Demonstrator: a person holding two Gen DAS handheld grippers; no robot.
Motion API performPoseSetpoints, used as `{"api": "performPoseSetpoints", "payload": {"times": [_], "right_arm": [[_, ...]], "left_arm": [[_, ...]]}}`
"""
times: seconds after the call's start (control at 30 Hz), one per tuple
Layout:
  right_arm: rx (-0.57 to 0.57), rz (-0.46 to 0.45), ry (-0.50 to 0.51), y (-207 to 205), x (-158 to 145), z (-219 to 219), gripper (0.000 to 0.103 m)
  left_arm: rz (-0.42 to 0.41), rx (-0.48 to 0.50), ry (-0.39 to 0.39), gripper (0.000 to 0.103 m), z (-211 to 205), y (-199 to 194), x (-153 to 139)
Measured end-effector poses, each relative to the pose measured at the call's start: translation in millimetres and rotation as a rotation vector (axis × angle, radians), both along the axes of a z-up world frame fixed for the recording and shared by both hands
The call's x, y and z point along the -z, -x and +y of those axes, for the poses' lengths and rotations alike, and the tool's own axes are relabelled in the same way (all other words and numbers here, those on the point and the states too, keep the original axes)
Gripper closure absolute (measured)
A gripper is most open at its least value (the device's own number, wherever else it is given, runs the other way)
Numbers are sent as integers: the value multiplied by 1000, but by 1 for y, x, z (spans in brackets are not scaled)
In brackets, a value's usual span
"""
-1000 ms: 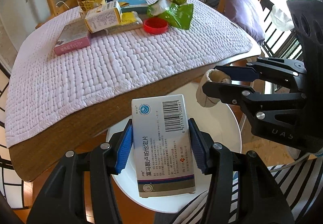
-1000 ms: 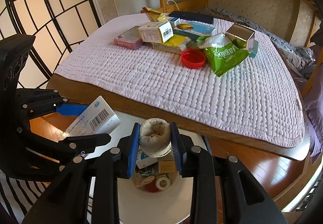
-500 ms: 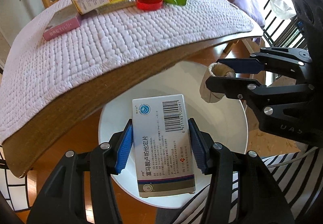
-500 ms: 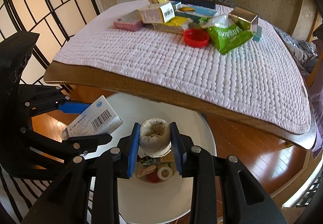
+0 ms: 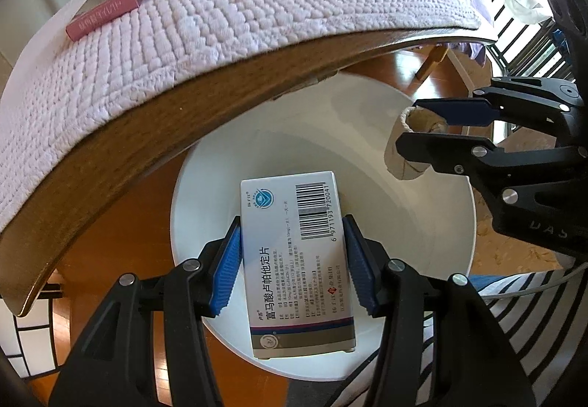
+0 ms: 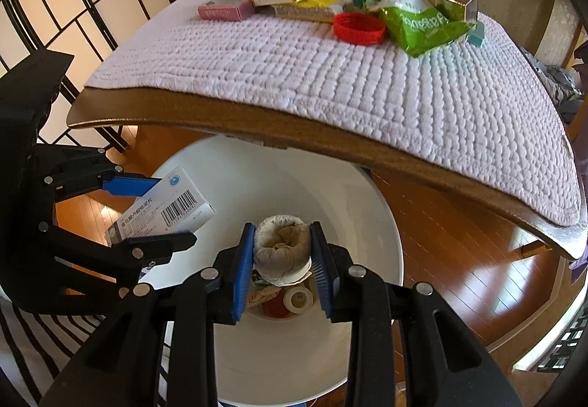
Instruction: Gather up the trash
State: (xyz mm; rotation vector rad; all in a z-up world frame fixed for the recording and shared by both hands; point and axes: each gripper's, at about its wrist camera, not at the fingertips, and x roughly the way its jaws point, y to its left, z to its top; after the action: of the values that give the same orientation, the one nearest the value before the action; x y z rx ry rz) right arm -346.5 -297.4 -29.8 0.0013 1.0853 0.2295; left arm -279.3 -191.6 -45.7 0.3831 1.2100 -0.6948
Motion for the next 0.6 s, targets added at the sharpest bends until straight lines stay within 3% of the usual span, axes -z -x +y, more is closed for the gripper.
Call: {"api": "performPoseSetpoints", "payload": {"times": [0.2,0.27,0.6], "right_arm": [[-1,18,1,-1,8,2,71],[9,18,0,0,9,2,63],[5,5,17,2,0,-4,63]], "left_arm": [[-3,11,-7,48,-9,1,9],[-9,16,-9,33,-13,2,9],[-22,15,-9,33,-19,2,3]]}}
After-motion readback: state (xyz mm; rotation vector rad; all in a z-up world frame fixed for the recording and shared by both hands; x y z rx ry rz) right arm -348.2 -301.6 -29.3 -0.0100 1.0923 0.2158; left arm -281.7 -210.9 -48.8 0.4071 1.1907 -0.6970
